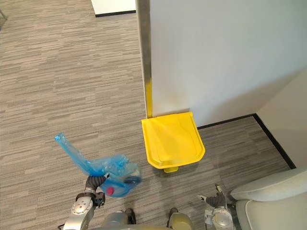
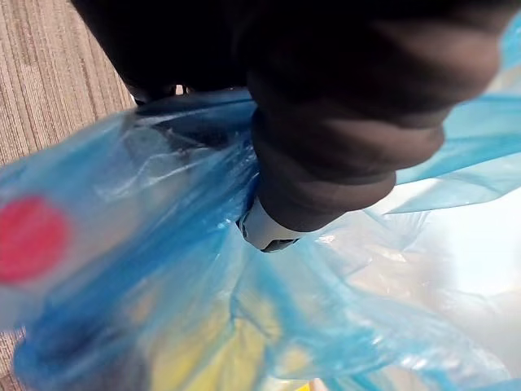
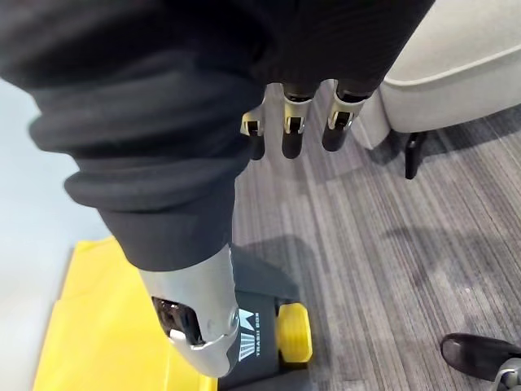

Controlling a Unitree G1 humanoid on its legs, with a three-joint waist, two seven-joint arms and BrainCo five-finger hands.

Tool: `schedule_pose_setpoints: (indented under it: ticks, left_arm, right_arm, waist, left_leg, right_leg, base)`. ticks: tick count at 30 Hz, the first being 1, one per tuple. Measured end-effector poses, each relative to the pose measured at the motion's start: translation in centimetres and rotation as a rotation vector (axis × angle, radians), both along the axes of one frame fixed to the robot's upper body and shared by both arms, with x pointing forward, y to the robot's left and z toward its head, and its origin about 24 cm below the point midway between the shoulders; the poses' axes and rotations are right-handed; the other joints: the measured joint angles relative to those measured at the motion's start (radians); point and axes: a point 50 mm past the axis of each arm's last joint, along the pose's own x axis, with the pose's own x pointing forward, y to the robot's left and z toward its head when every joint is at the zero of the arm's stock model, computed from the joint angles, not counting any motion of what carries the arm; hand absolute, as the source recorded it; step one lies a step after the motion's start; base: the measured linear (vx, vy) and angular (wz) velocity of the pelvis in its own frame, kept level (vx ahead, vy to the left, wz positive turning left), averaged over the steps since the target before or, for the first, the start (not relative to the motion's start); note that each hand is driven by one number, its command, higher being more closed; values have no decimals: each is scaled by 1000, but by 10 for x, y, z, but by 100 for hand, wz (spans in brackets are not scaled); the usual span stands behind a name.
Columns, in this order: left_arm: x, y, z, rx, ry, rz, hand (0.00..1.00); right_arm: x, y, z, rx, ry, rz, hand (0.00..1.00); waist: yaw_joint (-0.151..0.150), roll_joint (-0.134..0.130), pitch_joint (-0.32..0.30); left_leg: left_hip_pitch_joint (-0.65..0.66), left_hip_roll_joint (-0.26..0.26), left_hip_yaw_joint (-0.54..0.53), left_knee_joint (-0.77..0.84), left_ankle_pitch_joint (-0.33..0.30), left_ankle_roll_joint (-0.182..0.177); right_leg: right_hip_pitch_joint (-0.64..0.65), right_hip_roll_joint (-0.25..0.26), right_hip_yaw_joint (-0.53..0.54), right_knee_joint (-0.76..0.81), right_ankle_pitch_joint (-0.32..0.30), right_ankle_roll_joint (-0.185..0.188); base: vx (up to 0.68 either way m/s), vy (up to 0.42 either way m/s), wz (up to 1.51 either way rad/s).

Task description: Gather rubbish on tea table into small bin, then transfer packed bag to large trash can.

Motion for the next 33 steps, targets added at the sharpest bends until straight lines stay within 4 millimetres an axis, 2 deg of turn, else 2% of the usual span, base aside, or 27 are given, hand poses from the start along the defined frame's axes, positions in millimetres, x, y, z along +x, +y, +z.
schedule_pose_setpoints:
  ticks: [4,8,10,11,12,13,14,15,16,17,18,20,21,22,23,24,25,27,28,29,31,33]
  left_arm:
    - [-9,10,-5,20,32,35,100]
    - [-17,17,-7,30,51,58,100]
    - [-17,17,-7,33,50,57,100]
    - [-16,17,-6,33,49,56,100]
    - [-12,17,-4,34,37,52,100]
    - [-12,17,-4,36,38,50,100]
    - [-9,17,-3,43,31,36,100]
    - [-4,20,0,58,20,26,100]
    - [-1,21,2,62,12,23,100]
    - [6,19,5,67,-5,6,100]
    - [10,17,7,67,-15,-5,100]
    - [25,7,13,61,-51,-46,100]
    - [28,3,14,55,-57,-54,100]
    - [33,-3,16,42,-70,-66,100]
    - [40,-5,20,49,-89,-80,100]
    - [44,-5,22,51,-103,-81,100]
    - [44,-9,22,43,-105,-69,100]
    - [40,-10,19,39,-92,-61,100]
    - [40,-11,18,37,-87,-68,100]
    - [40,-16,17,29,-85,-81,100]
    - [42,-22,18,15,-92,-93,100]
    - [47,-24,22,13,-112,-96,100]
  right_arm:
    - [-2,1,-4,10,28,-4,0]
    - [13,2,0,1,0,30,0]
    - [19,4,2,1,-15,42,0]
    - [22,5,4,1,-27,44,0]
    - [26,5,5,1,-39,47,0]
    - [25,6,5,3,-36,45,0]
    - [22,8,3,11,-28,42,0]
    - [23,13,2,24,-31,39,0]
    - [25,14,3,27,-40,39,0]
    - [27,15,5,31,-58,35,0]
    - [28,14,6,29,-65,35,0]
    - [28,12,8,33,-78,19,0]
    - [28,10,9,27,-77,17,0]
    - [27,5,10,17,-76,10,0]
    - [29,3,13,19,-95,-6,0]
    - [27,2,12,22,-90,-17,0]
    - [26,4,10,40,-82,-33,0]
    - [27,10,9,63,-81,-38,0]
    - [28,12,9,70,-84,-38,0]
    - [34,15,10,80,-100,-35,0]
    - [52,22,18,89,-151,-12,0]
    - [83,38,34,91,-241,81,0]
  waist:
    - [1,1,0]
    - [3,0,0]
    - [4,2,3]
    - [1,1,13]
    - [1,1,39]
    - [0,9,49]
    - [3,-1,57]
    - [2,-17,74]
    - [1,-24,84]
    - [2,-37,104]
    - [2,-43,111]
    - [0,-63,128]
    - [-1,-51,134]
    - [3,-25,140]
    - [-4,-13,141]
    - [-12,-12,144]
    - [-14,11,141]
    - [-14,19,137]
    - [-14,19,137]
    - [-14,20,136]
    - [-15,19,135]
    - [-22,22,134]
  left_leg:
    - [4,3,27,-2,0,0]
    - [-7,5,28,17,-23,6]
    - [-18,20,20,58,-57,15]
    - [-16,19,-1,77,-92,31]
    - [2,11,-24,90,-114,40]
    - [4,11,-30,97,-119,46]
    - [4,12,-48,116,-126,59]
    - [4,11,-64,138,-133,70]
    - [2,11,-76,153,-140,70]
    - [-2,7,-99,191,-162,67]
    - [-5,2,-113,215,-176,64]
    - [-19,-20,-177,329,-261,42]
    - [-18,-16,-199,349,-279,35]
    - [-16,-6,-245,358,-299,23]
    - [-25,4,-300,352,-307,5]
    - [-31,6,-323,349,-313,-6]
    - [-38,49,-355,349,-329,-44]
    - [-22,87,-366,320,-320,-82]
    - [-15,94,-376,303,-313,-94]
    - [-11,117,-386,276,-293,-120]
    - [-16,143,-384,223,-256,-131]
    - [-19,152,-380,137,-221,-150]
  right_leg:
    - [-1,8,31,-32,23,2]
    - [-35,17,74,-21,47,5]
    - [-68,20,80,51,41,14]
    - [-99,13,67,145,28,34]
    - [-175,1,34,309,20,42]
    - [-199,-1,15,342,-4,37]
    - [-230,-5,-11,306,-21,29]
    - [-256,-10,-38,230,-9,31]
    - [-265,-13,-53,182,12,27]
    - [-278,-27,-78,72,64,47]
    - [-285,-36,-86,33,84,49]
    - [-297,-54,-55,9,106,39]
    - [-298,-50,-35,37,134,40]
    - [-316,-29,-27,118,111,35]
    - [-337,-11,36,193,47,30]
    - [-356,-12,19,237,32,44]
    - [-387,-1,-26,324,-13,35]
    - [-402,20,-59,389,-78,20]
    - [-403,25,-73,402,-93,10]
    - [-404,39,-96,411,-110,-9]
    - [-418,58,-111,399,-115,-16]
    - [-444,69,-117,368,-106,-30]
  base:
    - [-6,18,-29]
    - [-31,23,-35]
    - [-85,63,-17]
    - [-128,64,8]
    - [-148,75,14]
    - [-99,91,23]
    - [-45,39,43]
    - [13,2,51]
    - [57,-49,61]
    - [69,-53,51]
    - [96,-84,67]
    - [166,-178,82]
    - [240,-233,71]
    - [266,-217,73]
    - [275,-223,85]
    - [373,-326,96]
    - [330,-299,60]
    - [358,-281,31]
    - [307,-199,21]
    - [345,-234,14]
    - [306,-244,4]
    - [127,-152,0]
